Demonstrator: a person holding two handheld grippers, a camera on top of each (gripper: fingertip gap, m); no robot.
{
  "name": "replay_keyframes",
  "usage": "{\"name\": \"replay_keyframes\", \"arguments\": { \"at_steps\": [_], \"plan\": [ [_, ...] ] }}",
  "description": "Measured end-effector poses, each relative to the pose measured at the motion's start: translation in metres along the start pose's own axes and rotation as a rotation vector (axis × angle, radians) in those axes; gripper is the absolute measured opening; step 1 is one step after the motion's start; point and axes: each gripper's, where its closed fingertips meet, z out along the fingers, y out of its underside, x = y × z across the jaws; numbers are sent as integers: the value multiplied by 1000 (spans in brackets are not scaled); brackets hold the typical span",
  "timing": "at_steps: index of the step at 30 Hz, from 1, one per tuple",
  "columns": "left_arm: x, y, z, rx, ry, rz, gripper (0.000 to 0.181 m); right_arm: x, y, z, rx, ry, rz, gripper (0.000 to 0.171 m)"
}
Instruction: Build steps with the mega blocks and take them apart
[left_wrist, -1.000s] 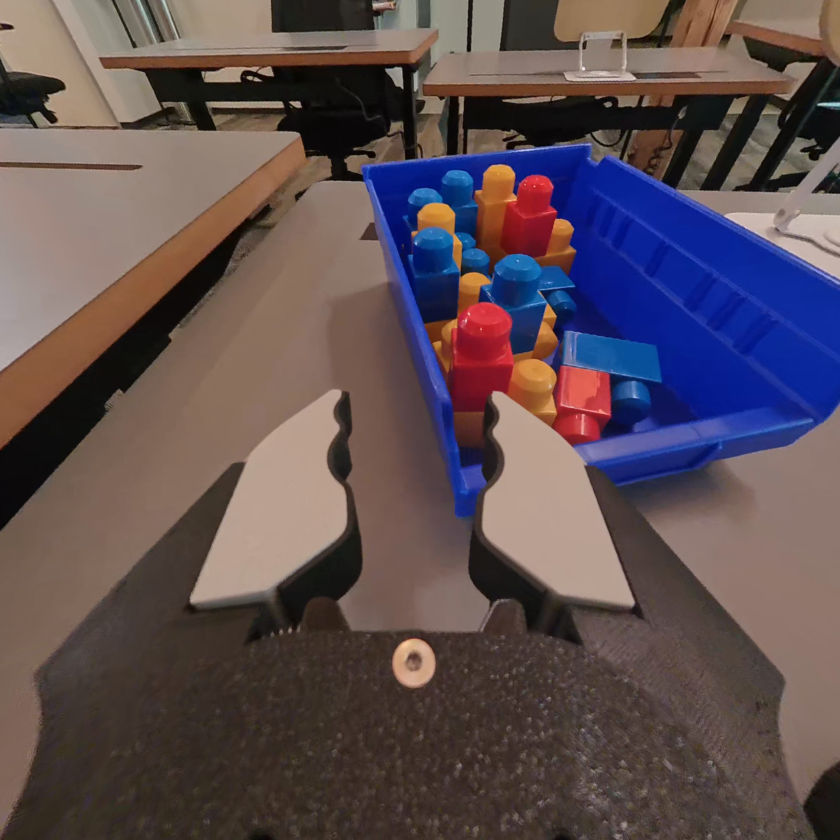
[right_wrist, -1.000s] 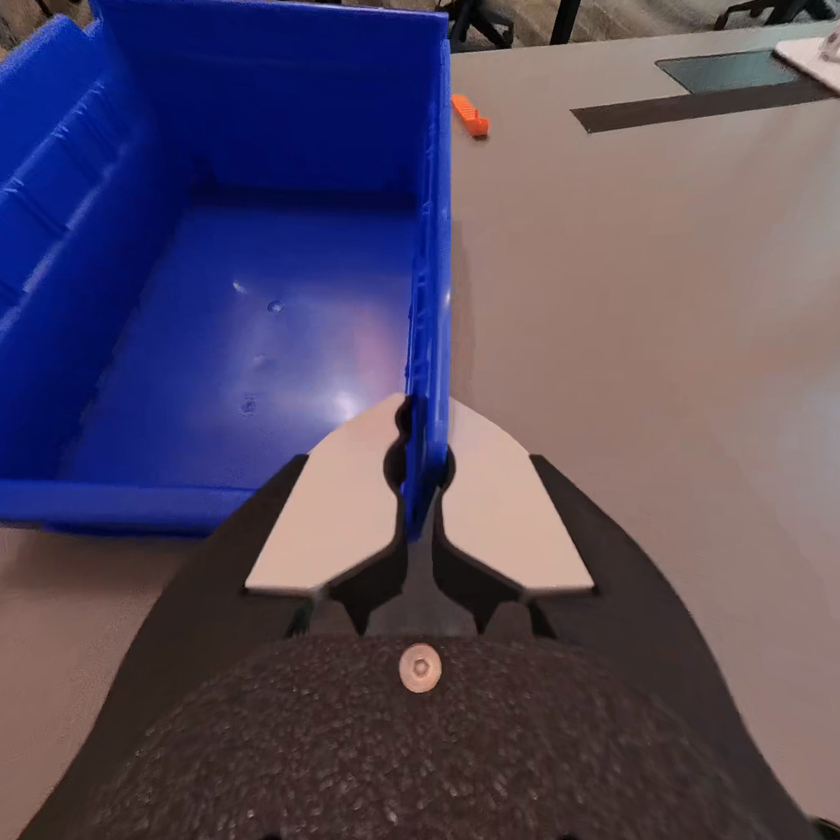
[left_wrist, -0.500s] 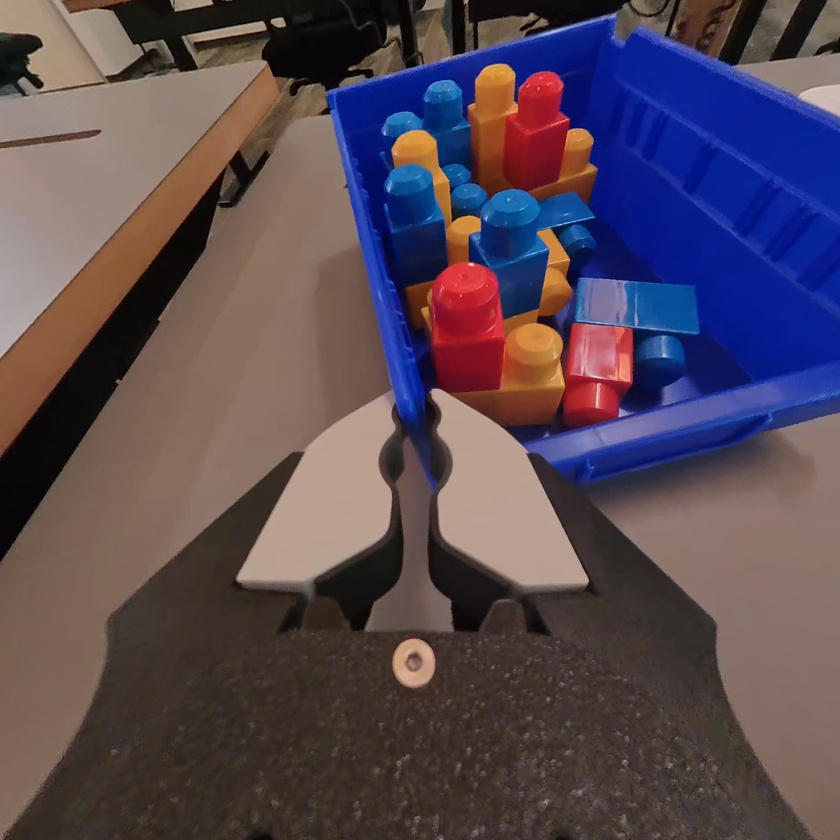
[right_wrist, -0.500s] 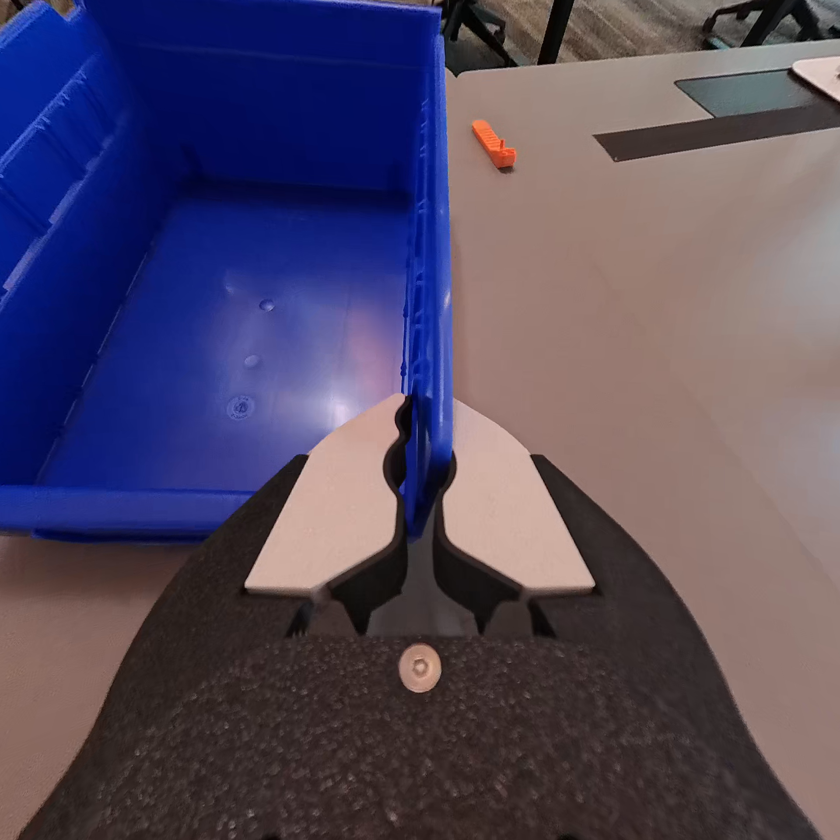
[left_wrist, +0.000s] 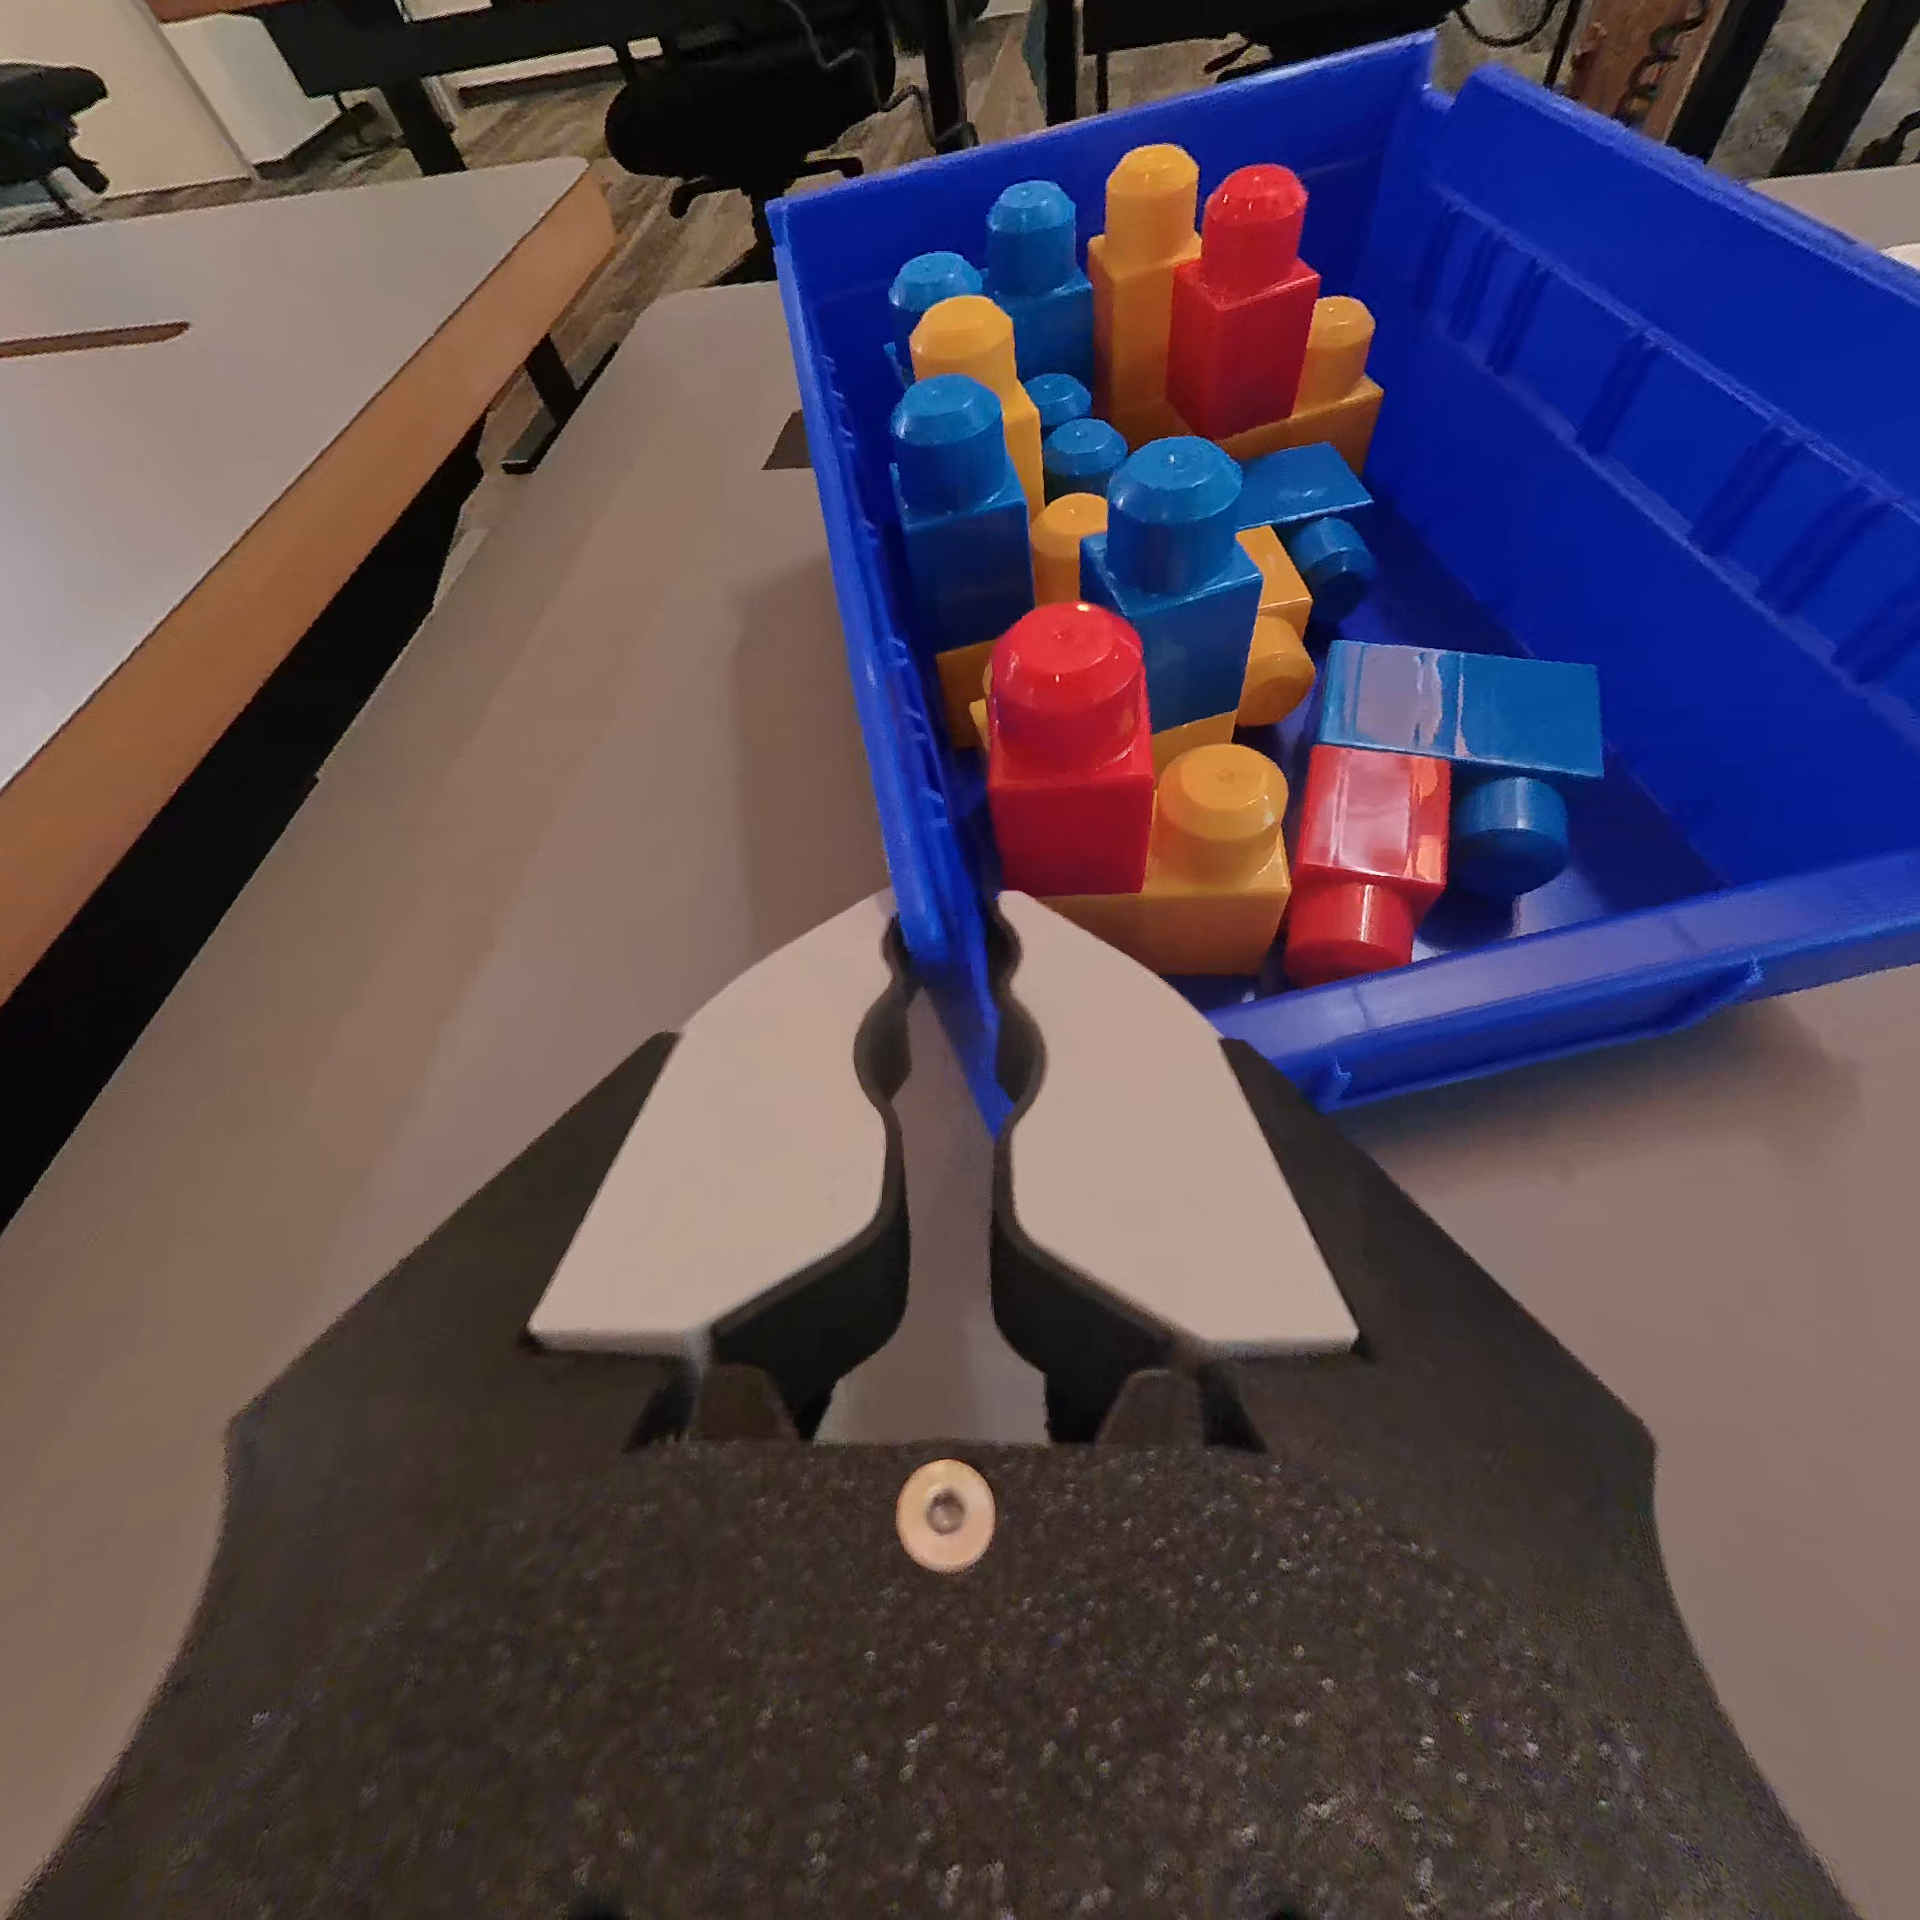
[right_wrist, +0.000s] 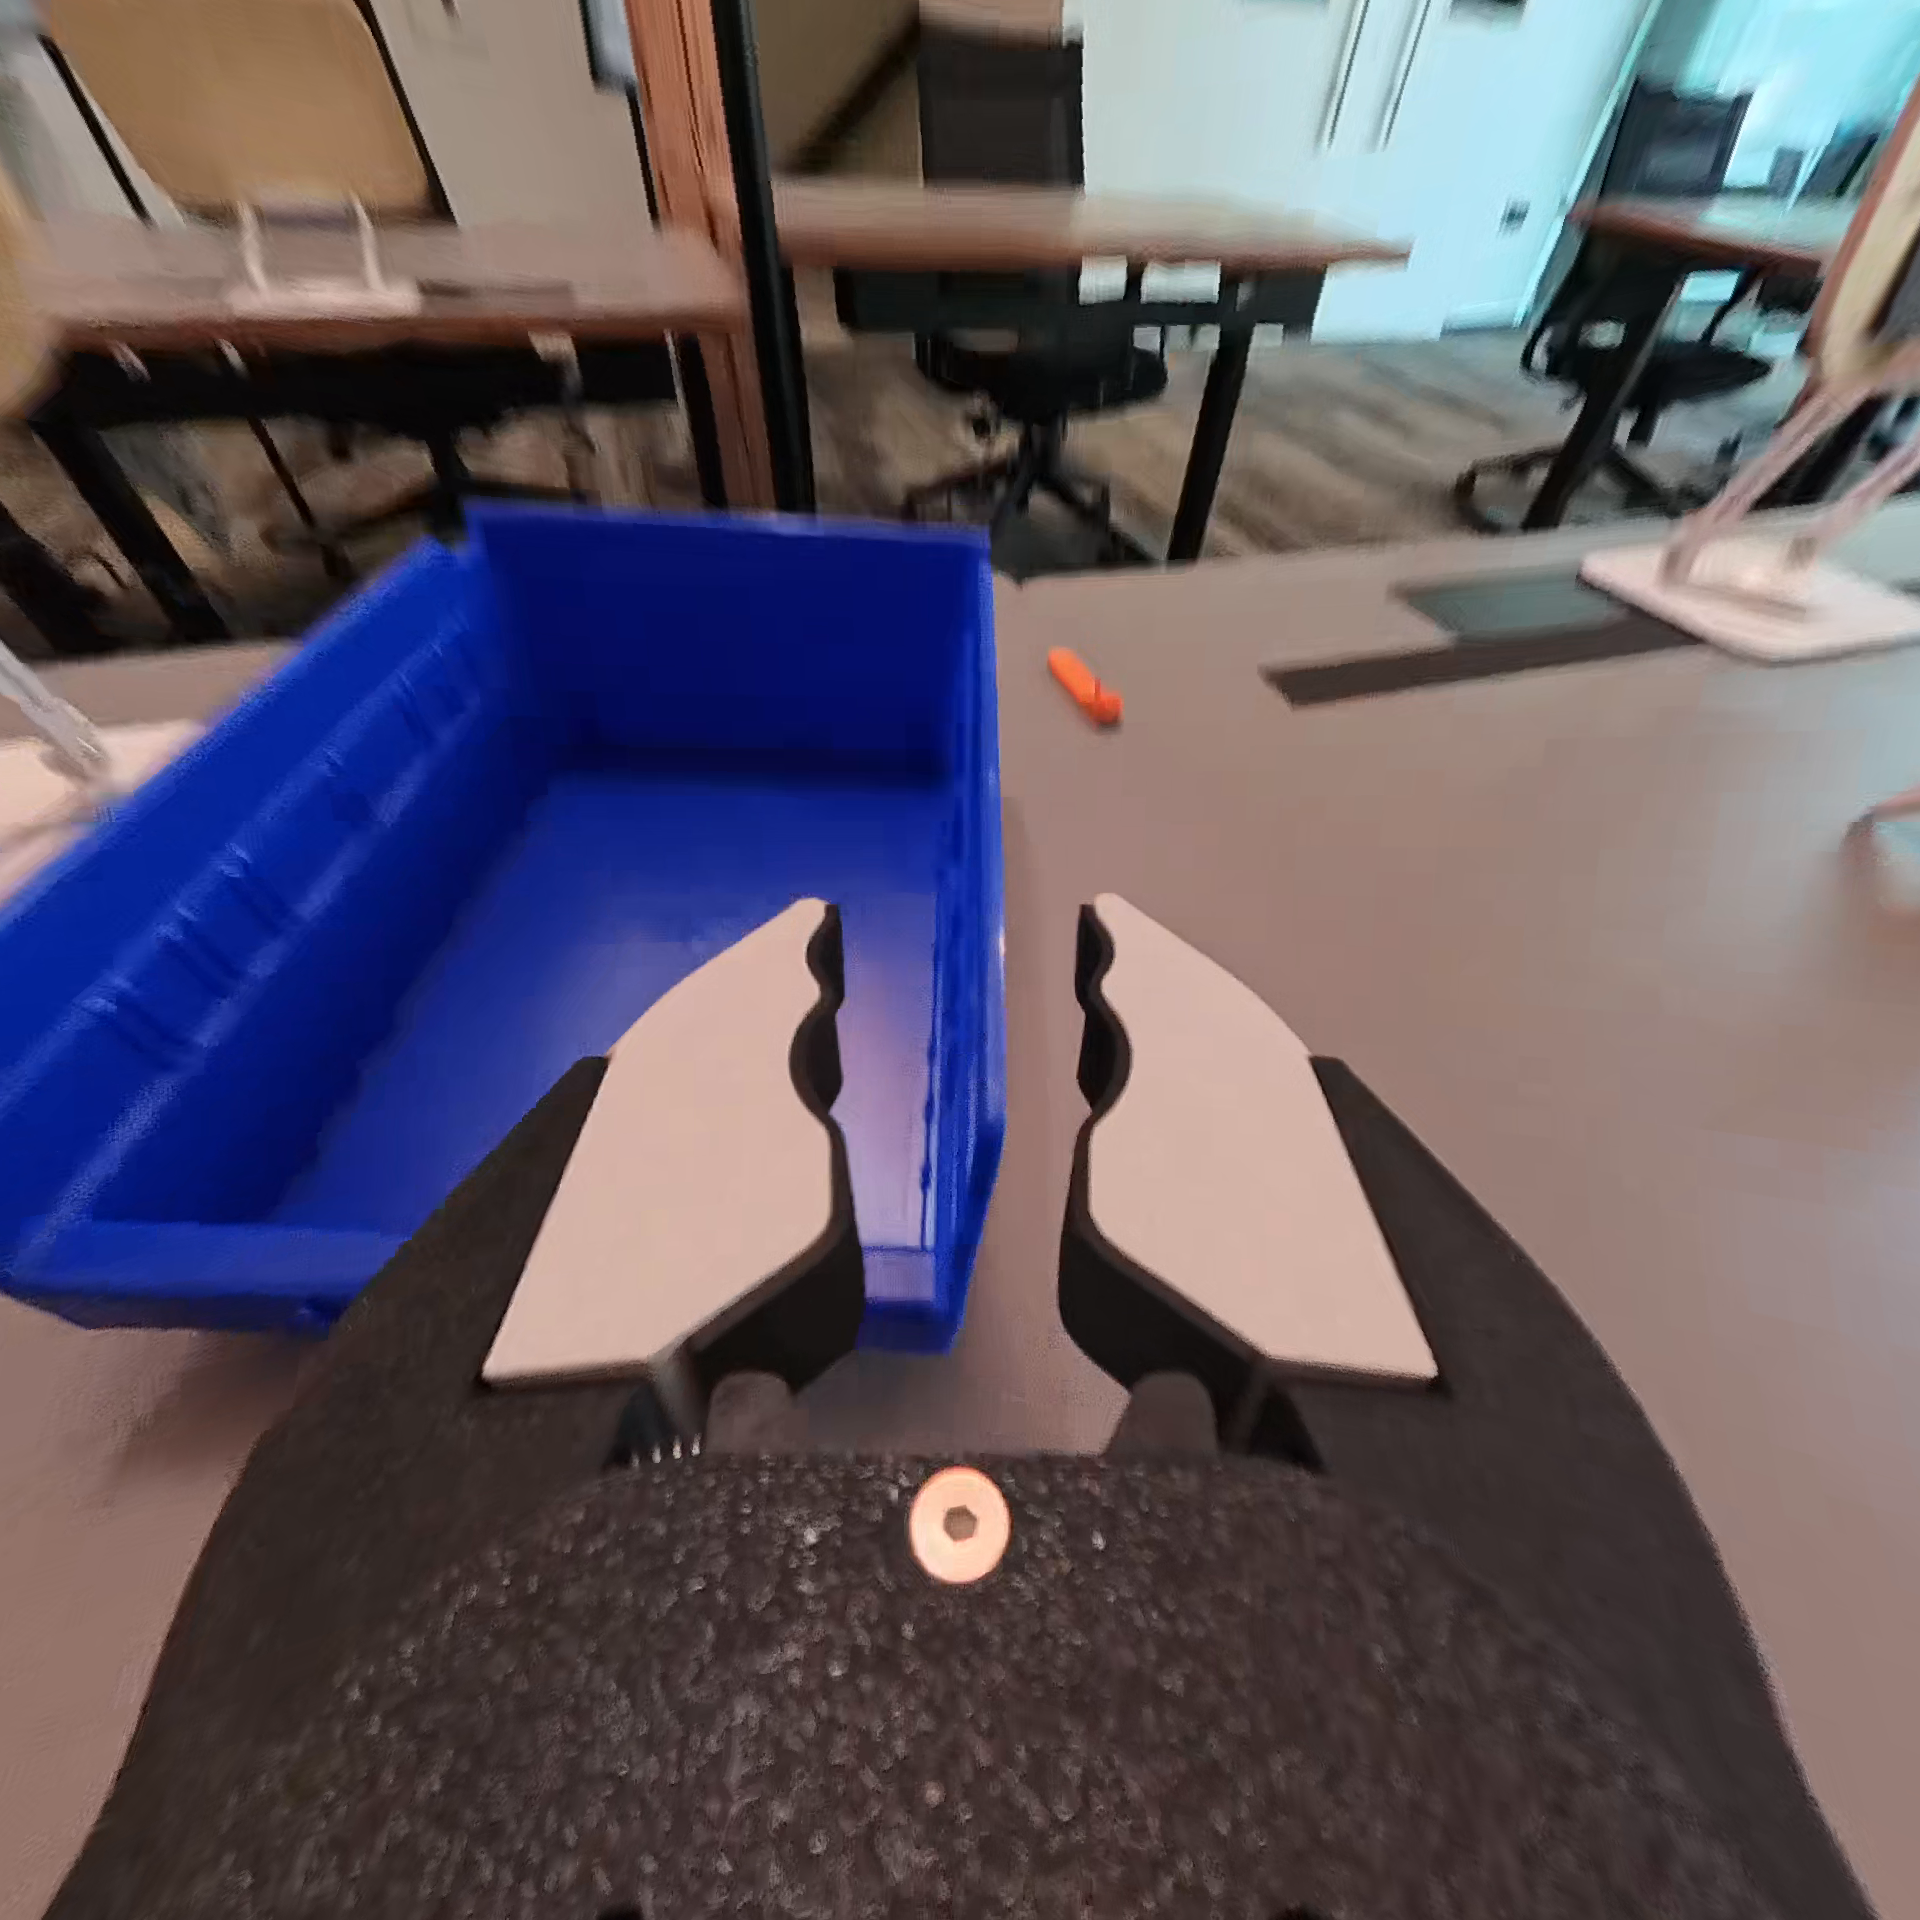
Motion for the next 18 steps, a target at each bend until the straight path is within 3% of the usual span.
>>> {"name": "replay_keyframes", "arguments": {
  "at_steps": [3, 6, 9, 14, 18],
  "plan": [
    [-9, -14, -13, 73, -47, -6, 32, -27, -43, -21, 151, -87, -15, 42],
    [-5, -46, -35, 196, -58, 23, 29, -74, -73, -36, 233, -244, -10, 42],
    [18, -65, -44, 205, 12, 77, 28, -131, -87, -44, 261, -419, 3, 41],
    [69, -64, -30, 58, 215, 189, 27, -216, -78, -48, 274, -696, 32, 36],
    [92, -48, -12, -109, 295, 331, 25, -268, -42, -55, 275, -917, -1, 28]
  ]
}}
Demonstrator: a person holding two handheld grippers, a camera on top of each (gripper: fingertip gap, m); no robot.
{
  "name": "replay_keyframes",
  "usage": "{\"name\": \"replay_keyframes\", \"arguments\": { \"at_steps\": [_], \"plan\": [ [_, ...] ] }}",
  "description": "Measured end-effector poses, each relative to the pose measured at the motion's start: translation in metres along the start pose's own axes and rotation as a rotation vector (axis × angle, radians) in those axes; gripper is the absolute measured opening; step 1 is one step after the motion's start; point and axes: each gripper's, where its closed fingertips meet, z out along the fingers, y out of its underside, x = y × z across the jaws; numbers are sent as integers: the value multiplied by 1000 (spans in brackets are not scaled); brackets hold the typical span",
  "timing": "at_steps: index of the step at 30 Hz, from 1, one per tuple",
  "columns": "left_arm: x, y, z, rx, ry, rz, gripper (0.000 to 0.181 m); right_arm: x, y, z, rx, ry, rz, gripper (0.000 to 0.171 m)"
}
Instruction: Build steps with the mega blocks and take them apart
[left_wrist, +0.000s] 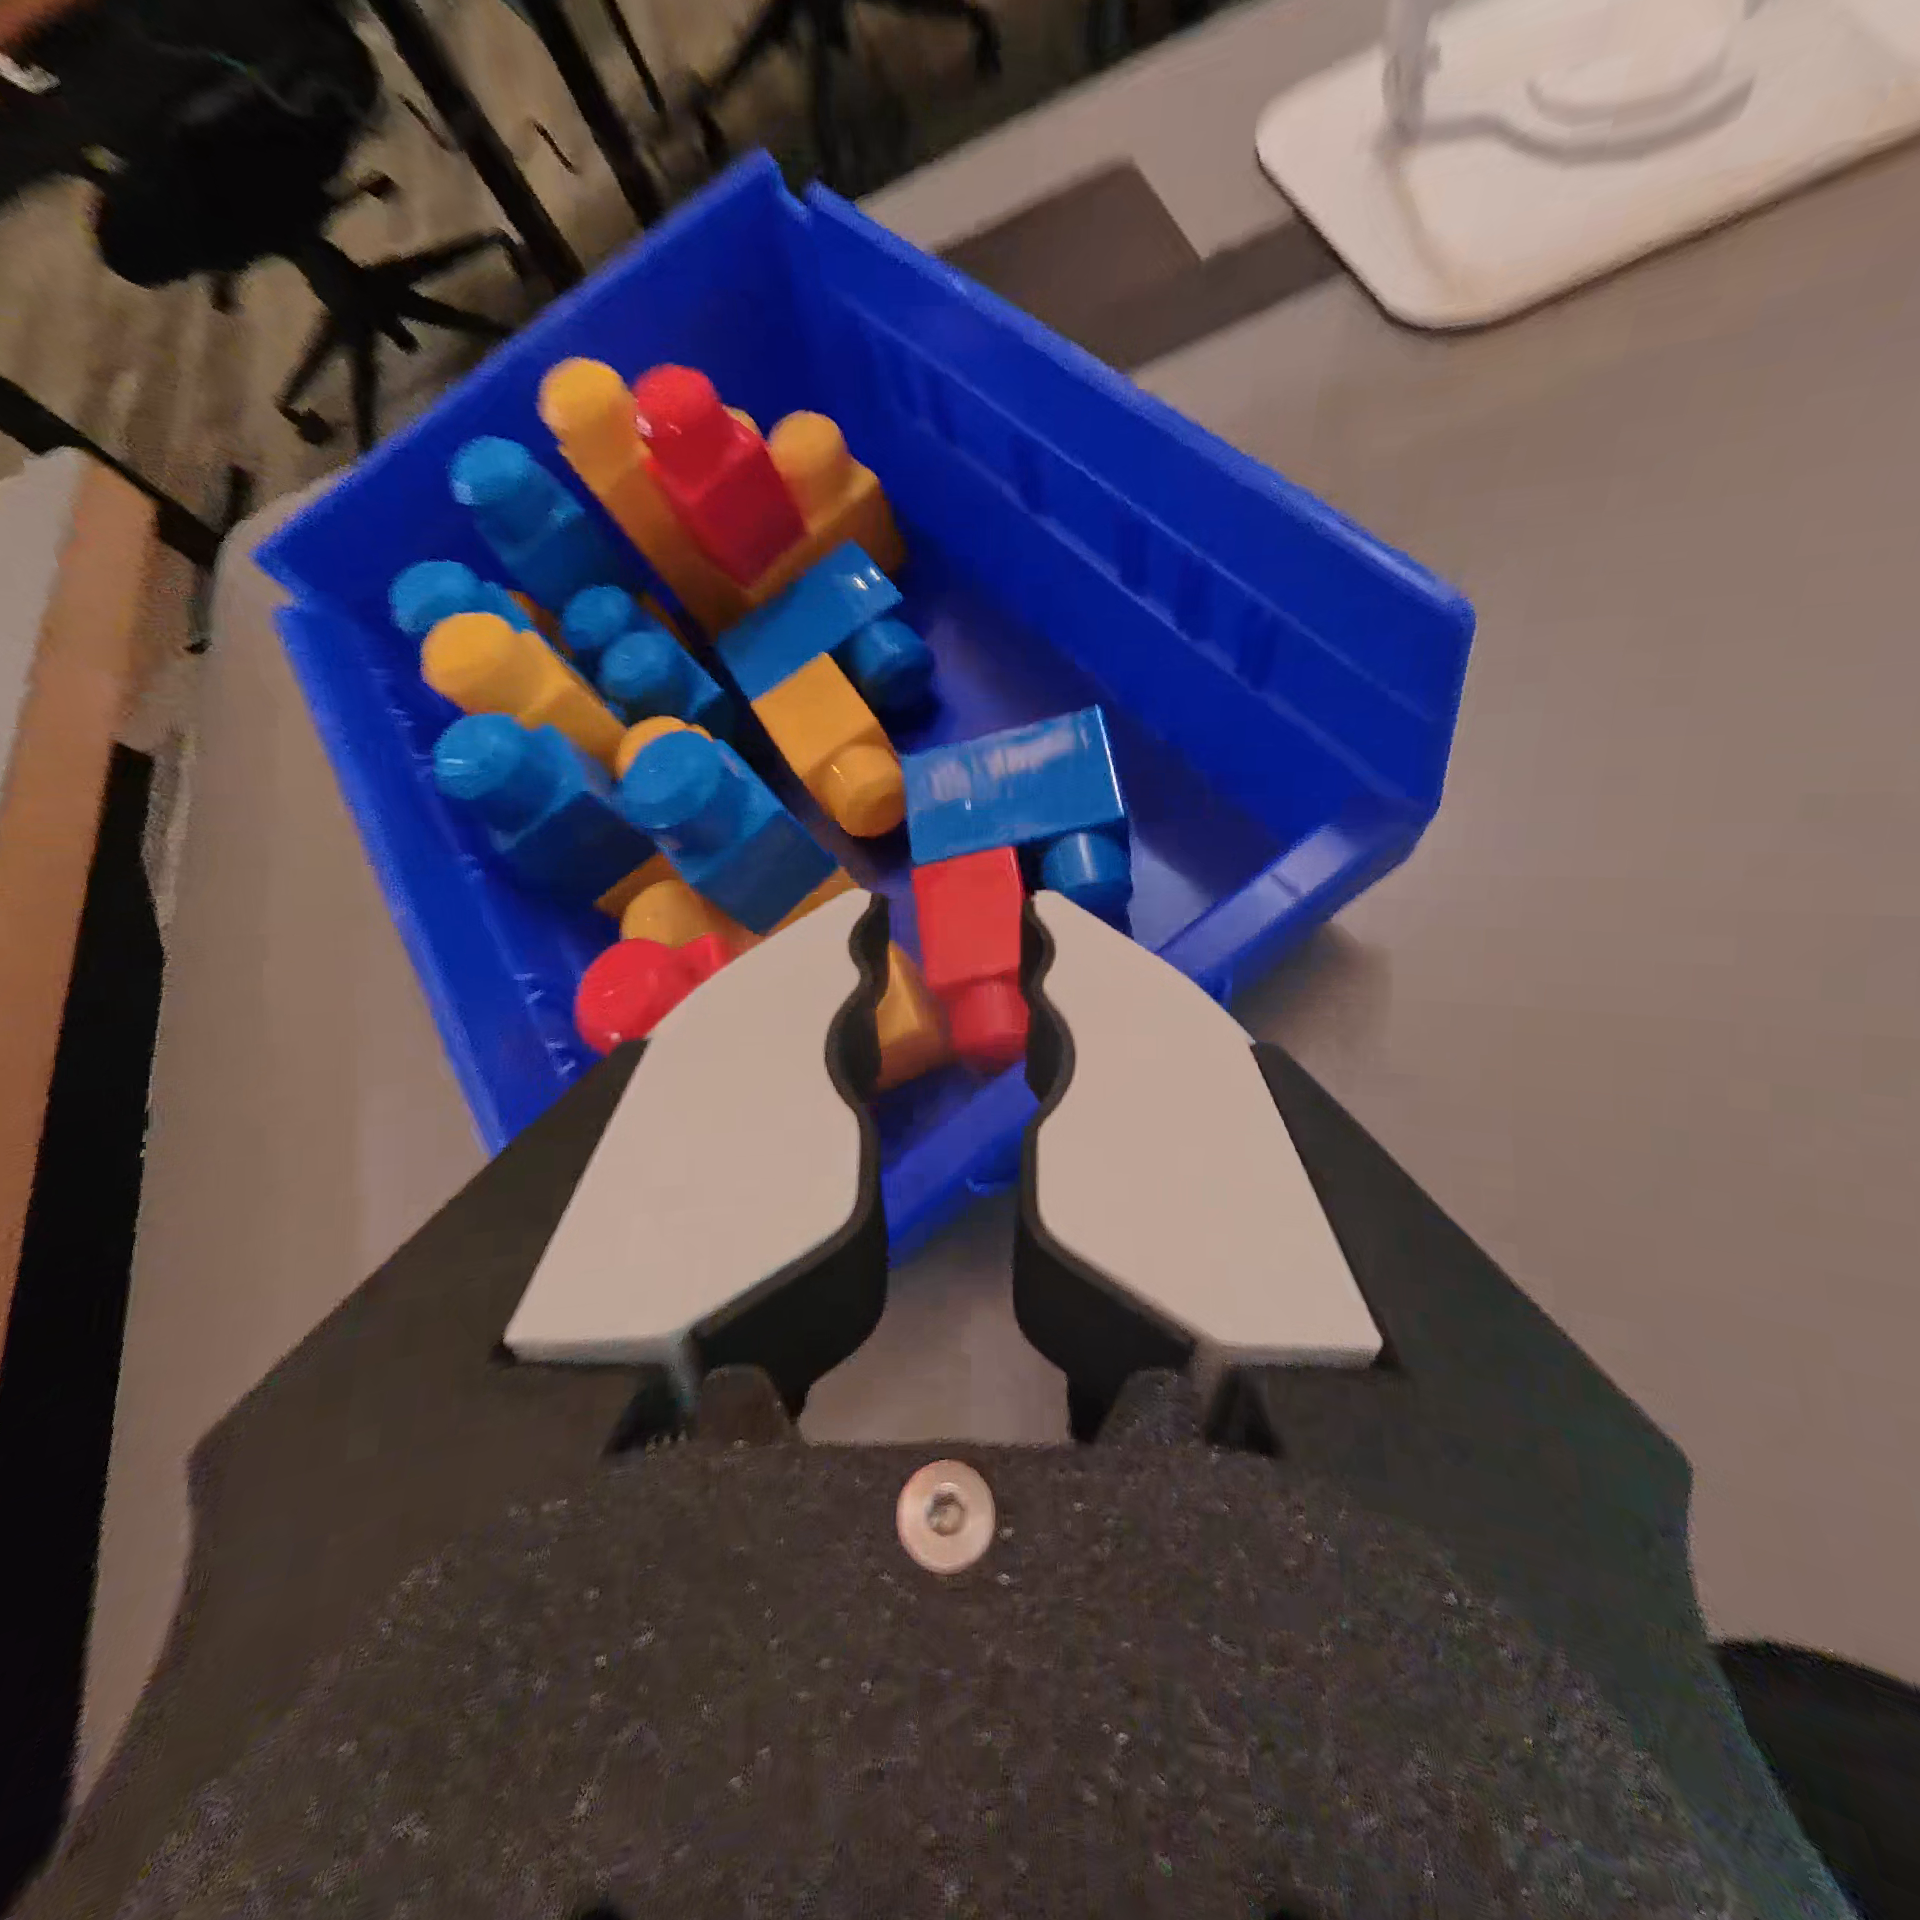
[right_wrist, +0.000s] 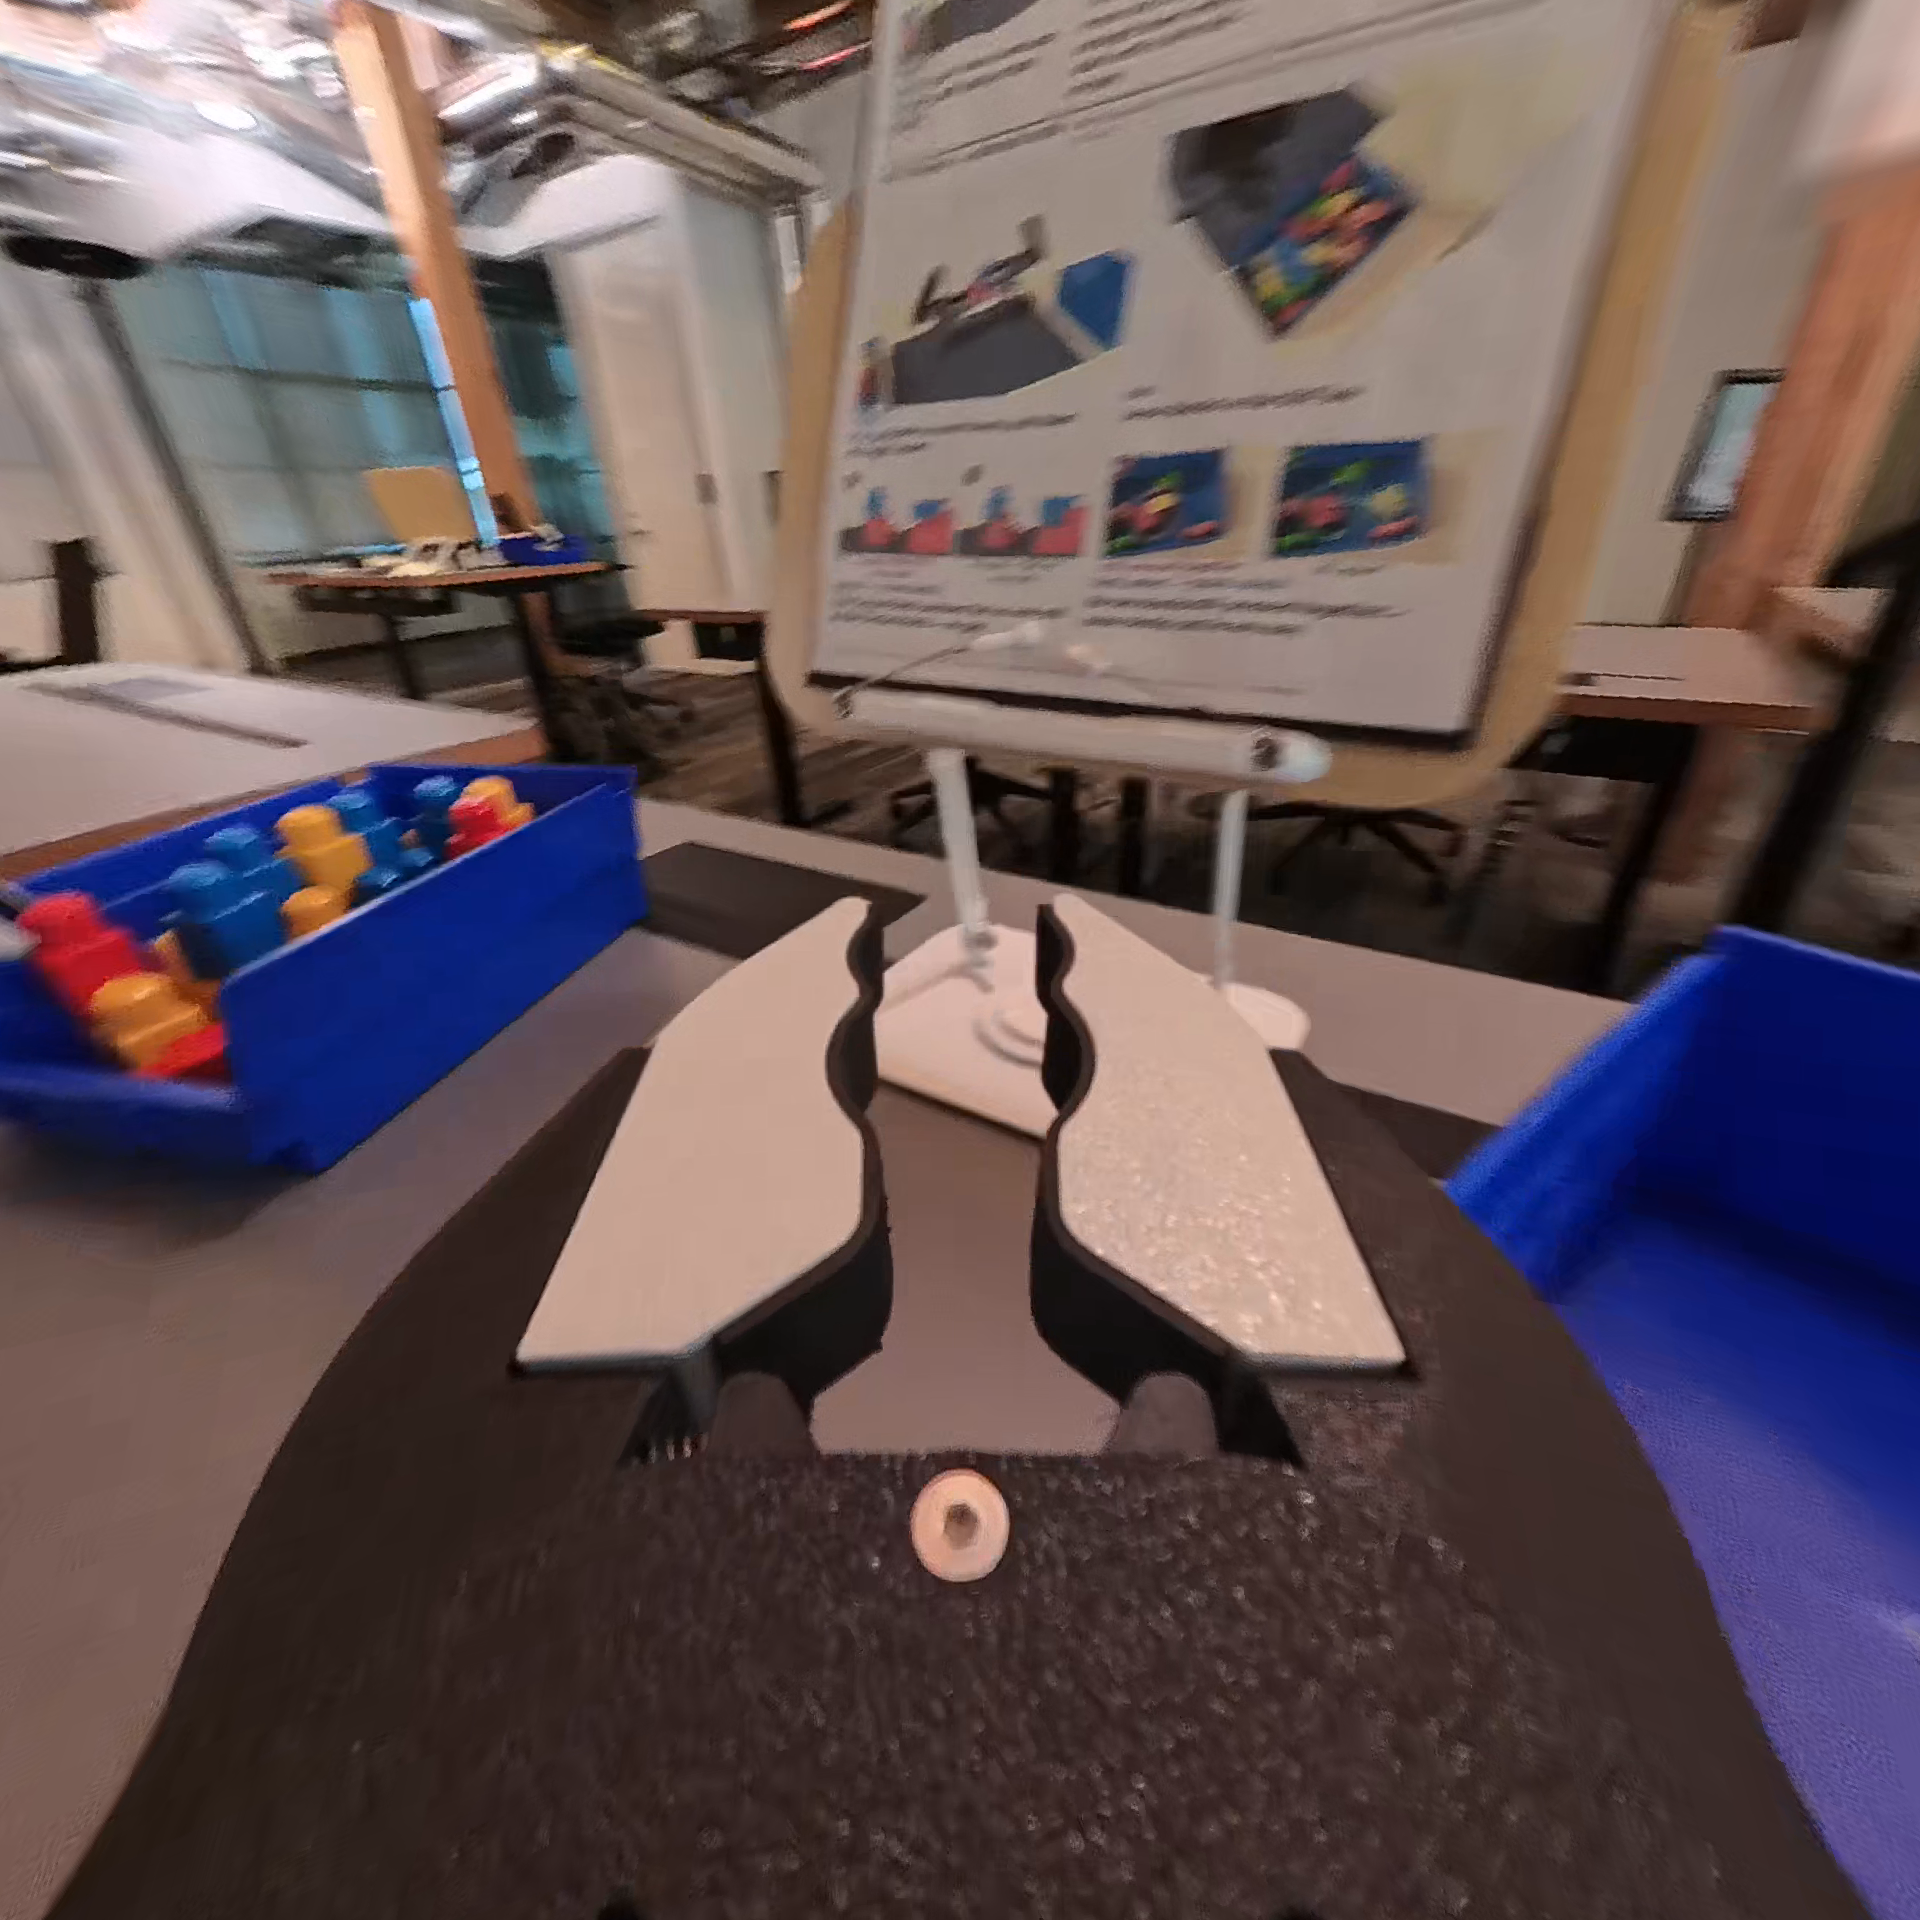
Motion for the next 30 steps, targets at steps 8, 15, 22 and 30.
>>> {"name": "replay_keyframes", "arguments": {
  "at_steps": [8, 15, 22, 30],
  "plan": [
    [13, 26, 45, -447, 155, 109, 35, -18, 38, 7, -94, -96, -51, 19],
    [13, 44, 64, -750, 164, 198, 41, -18, 47, 6, -130, -114, -35, 17],
    [6, 62, 73, -942, 165, 271, 45, -22, 52, 8, -147, -139, -20, 16],
    [9, 56, 78, -875, 190, 301, 40, -28, 48, 7, -140, -177, -10, 16]
  ]
}}
